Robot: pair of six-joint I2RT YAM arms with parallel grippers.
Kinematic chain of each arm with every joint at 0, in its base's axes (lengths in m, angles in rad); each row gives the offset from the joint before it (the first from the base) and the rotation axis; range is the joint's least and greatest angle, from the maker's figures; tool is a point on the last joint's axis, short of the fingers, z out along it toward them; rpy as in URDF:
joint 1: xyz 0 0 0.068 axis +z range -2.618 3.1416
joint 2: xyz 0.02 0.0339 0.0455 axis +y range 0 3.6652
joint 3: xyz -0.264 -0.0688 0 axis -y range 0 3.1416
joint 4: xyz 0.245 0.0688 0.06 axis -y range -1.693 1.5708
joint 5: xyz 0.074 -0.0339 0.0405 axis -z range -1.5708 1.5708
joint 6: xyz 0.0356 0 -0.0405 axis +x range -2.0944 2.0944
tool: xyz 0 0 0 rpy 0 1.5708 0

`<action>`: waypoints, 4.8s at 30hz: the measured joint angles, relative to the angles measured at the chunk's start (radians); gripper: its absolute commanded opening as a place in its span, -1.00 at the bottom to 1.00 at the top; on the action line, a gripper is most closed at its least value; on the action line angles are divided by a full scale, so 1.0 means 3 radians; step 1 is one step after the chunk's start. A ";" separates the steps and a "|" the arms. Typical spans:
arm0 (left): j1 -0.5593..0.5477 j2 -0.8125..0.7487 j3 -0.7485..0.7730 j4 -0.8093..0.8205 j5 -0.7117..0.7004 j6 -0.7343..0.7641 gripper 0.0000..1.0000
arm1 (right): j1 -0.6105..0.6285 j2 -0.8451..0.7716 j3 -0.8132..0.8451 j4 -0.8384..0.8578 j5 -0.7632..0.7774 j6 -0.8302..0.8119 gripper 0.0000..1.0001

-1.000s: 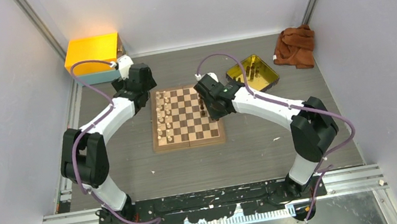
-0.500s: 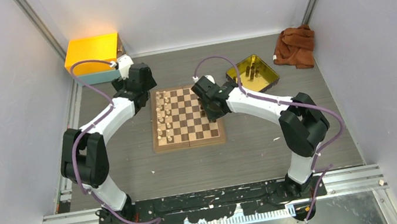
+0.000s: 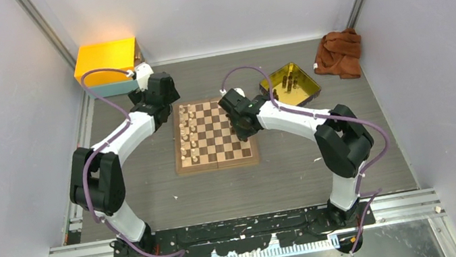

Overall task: Set up the chess pieces on the board
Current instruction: Place the chess piece on the chessboard, then pick up the chess piece from the storage box.

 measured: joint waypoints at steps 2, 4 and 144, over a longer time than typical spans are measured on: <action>0.0000 0.0000 0.0000 0.0000 0.0000 0.0003 0.87 | 0.0000 0.0003 0.0005 0.0009 0.0000 -0.0005 -0.99; 0.0000 0.0000 0.0000 0.0001 0.0000 0.0006 0.87 | 0.0000 0.0011 0.0013 0.0011 0.0001 -0.0011 -0.98; -0.0022 0.0324 0.0242 0.0076 0.0015 0.0145 0.88 | -0.2042 0.1601 0.2256 -0.0264 -0.0123 -0.0061 -0.11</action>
